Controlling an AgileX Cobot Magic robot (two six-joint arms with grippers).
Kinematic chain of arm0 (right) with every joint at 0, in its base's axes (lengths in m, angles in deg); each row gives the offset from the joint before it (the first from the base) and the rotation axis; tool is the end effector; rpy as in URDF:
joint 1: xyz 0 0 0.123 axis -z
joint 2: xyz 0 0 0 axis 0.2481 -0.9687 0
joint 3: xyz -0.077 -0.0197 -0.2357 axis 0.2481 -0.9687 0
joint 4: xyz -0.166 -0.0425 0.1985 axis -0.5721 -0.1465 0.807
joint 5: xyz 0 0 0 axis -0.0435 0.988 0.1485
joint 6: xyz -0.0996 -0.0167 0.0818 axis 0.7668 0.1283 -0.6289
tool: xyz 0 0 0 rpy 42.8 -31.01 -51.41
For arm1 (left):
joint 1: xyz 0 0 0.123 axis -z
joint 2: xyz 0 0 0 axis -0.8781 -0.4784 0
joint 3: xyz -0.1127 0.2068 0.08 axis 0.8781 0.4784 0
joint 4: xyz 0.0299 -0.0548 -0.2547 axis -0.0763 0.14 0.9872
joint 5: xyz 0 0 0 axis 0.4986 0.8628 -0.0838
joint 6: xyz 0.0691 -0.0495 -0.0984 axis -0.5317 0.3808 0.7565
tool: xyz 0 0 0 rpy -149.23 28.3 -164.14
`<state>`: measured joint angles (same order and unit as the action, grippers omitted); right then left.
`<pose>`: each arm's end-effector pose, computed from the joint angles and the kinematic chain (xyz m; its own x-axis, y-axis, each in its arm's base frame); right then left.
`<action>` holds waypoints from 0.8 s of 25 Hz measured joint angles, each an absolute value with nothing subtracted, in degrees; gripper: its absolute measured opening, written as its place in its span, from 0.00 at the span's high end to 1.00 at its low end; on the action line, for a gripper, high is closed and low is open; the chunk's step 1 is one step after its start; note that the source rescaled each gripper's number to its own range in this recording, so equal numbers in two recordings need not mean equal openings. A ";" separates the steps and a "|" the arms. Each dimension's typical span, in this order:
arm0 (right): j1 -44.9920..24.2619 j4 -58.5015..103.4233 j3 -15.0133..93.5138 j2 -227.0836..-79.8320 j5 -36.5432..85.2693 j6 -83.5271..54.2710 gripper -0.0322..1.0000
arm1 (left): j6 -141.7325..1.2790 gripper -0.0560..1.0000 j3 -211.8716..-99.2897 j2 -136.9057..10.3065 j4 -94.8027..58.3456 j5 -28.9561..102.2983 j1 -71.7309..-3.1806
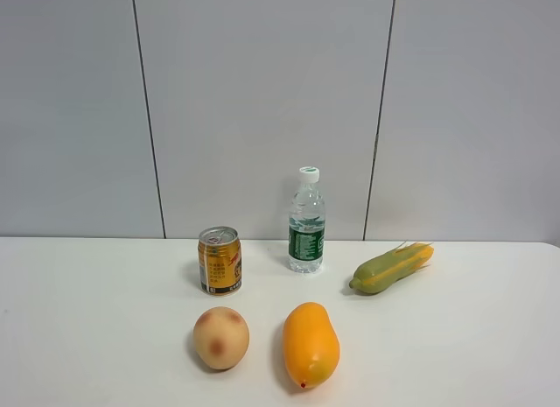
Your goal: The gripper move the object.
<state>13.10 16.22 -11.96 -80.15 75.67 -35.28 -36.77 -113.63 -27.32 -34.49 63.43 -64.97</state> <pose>0.0751 0.0049 0.2671 -0.4429 -0.0341 -0.8959 -0.0553 0.9984 -0.0107 0.2027 0.0158 0.2928 -0.4277 0.0255 -0.9036 -0.0620 0.9964 0.0575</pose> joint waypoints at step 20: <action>13.10 16.22 -11.96 -80.15 75.67 -35.28 0.00 | -36.17 0.01 -109.74 5.71 -31.73 89.50 -64.97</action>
